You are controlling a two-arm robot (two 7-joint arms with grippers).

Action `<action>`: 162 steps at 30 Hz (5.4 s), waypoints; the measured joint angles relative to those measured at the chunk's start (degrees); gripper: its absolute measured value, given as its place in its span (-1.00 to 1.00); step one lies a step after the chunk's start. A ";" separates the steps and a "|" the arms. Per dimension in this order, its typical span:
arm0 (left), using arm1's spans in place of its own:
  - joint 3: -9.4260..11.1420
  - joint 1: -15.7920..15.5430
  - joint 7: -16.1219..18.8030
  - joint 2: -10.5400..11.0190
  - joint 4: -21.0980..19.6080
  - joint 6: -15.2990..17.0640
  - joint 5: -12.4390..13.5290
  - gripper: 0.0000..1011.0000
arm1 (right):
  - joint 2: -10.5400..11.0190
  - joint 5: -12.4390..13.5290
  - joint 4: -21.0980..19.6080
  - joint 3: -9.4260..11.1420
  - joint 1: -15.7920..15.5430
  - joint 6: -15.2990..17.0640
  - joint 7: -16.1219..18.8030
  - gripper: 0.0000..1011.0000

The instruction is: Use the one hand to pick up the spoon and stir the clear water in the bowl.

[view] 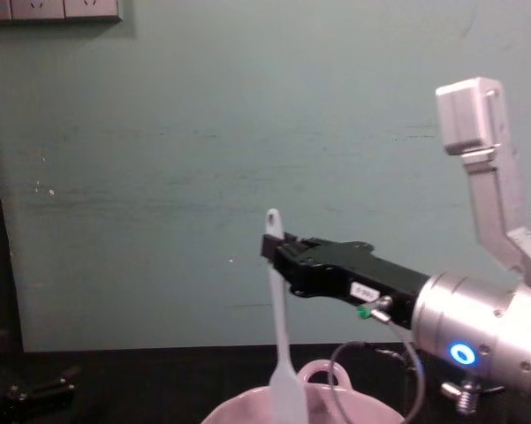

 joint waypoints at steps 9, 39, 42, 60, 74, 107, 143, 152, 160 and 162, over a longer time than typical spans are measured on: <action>0.00 0.00 0.00 0.00 0.00 0.00 0.00 1.00 | 3.16 0.08 -4.03 1.91 -2.73 0.21 -0.11 -0.77; 0.00 0.00 0.00 0.00 0.00 0.00 0.00 1.00 | 3.54 0.52 -11.67 -1.02 -8.83 0.90 1.26 -0.77; 0.00 0.00 0.00 0.00 0.00 0.00 0.00 1.00 | 2.68 0.46 -10.44 -1.58 -7.84 0.91 1.30 -0.77; 0.00 0.00 0.00 0.00 0.00 0.00 0.00 1.00 | -0.49 -0.72 -1.13 -1.52 -0.66 0.44 0.67 -0.77; 0.00 0.00 0.00 0.00 0.00 0.00 0.00 1.00 | 3.43 -0.44 -4.55 1.37 -3.17 0.89 0.35 -0.77; 0.00 0.00 0.00 0.00 0.00 0.00 0.00 1.00 | 3.91 0.62 -11.83 -2.47 -8.58 2.00 1.99 -0.77; 0.00 0.00 0.00 0.00 0.00 0.00 0.00 1.00 | 3.99 -0.57 -5.64 1.32 -4.55 1.15 -0.09 -0.77; 0.00 0.00 0.00 0.00 0.00 0.00 0.00 1.00 | 5.61 0.18 -10.14 1.35 -7.76 1.56 0.82 -0.77; 0.00 0.00 0.00 0.00 0.00 0.00 0.00 1.00 | 5.22 0.31 -11.73 -0.73 -8.69 1.97 1.77 -0.77; 0.00 0.00 0.00 0.00 0.00 0.00 0.00 1.00 | 4.92 0.27 -11.71 -1.20 -8.61 2.01 1.91 -0.77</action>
